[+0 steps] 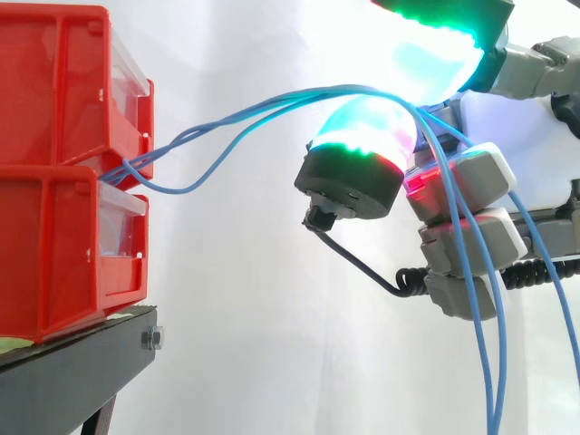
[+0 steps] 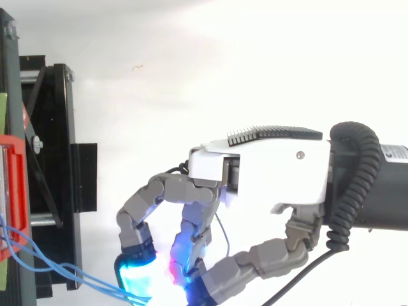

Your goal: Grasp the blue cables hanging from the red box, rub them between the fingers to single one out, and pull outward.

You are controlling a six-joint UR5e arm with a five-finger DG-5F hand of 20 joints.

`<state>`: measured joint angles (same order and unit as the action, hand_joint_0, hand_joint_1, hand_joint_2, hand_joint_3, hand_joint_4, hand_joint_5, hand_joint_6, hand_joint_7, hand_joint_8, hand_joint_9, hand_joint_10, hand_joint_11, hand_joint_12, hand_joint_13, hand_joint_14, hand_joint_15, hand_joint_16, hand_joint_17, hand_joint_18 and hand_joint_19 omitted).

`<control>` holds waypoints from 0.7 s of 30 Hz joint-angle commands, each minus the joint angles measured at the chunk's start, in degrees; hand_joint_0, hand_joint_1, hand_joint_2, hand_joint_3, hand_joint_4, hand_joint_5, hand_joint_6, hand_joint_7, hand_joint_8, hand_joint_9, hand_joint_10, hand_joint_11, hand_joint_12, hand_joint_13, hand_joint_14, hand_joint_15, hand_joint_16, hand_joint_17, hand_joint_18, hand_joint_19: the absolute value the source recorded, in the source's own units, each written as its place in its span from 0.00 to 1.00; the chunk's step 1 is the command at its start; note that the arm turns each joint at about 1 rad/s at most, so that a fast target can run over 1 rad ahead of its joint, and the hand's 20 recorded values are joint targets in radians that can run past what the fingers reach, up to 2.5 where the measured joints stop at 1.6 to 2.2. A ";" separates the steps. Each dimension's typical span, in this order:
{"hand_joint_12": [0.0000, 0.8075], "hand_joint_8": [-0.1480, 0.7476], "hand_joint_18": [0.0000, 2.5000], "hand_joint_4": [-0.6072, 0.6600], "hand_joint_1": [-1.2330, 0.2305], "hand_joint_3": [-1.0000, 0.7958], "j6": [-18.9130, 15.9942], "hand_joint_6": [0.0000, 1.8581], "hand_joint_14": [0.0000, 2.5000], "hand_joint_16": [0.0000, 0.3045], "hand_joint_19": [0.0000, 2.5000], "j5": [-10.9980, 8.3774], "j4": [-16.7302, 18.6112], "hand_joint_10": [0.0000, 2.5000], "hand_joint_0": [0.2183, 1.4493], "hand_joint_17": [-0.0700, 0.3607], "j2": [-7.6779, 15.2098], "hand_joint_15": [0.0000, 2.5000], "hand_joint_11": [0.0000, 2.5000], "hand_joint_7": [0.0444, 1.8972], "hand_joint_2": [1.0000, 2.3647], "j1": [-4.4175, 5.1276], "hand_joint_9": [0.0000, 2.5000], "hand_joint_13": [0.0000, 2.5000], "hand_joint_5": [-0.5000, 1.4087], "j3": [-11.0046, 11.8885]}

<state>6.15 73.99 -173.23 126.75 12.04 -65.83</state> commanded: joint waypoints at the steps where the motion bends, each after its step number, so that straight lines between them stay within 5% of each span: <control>1: 0.49 0.60 0.44 0.52 0.21 0.42 0.00 0.51 0.01 0.16 0.28 0.01 0.00 0.01 0.41 0.42 -0.02 0.31 0.34 0.58 0.01 0.00 0.52 0.51 0.21 0.00; 13: 0.46 0.53 0.40 0.42 0.18 0.31 0.00 0.52 0.01 0.15 0.29 0.01 0.00 0.01 0.55 0.41 -0.02 0.32 0.37 0.62 0.00 0.00 0.49 0.48 0.20 0.00; 21: 0.45 0.48 0.39 0.41 0.16 0.28 0.00 0.53 0.01 0.15 0.27 -0.08 0.00 0.01 0.54 0.40 0.07 0.30 0.34 0.53 0.00 0.08 0.44 0.45 0.19 0.00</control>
<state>6.15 73.97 -173.23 126.78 12.06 -65.83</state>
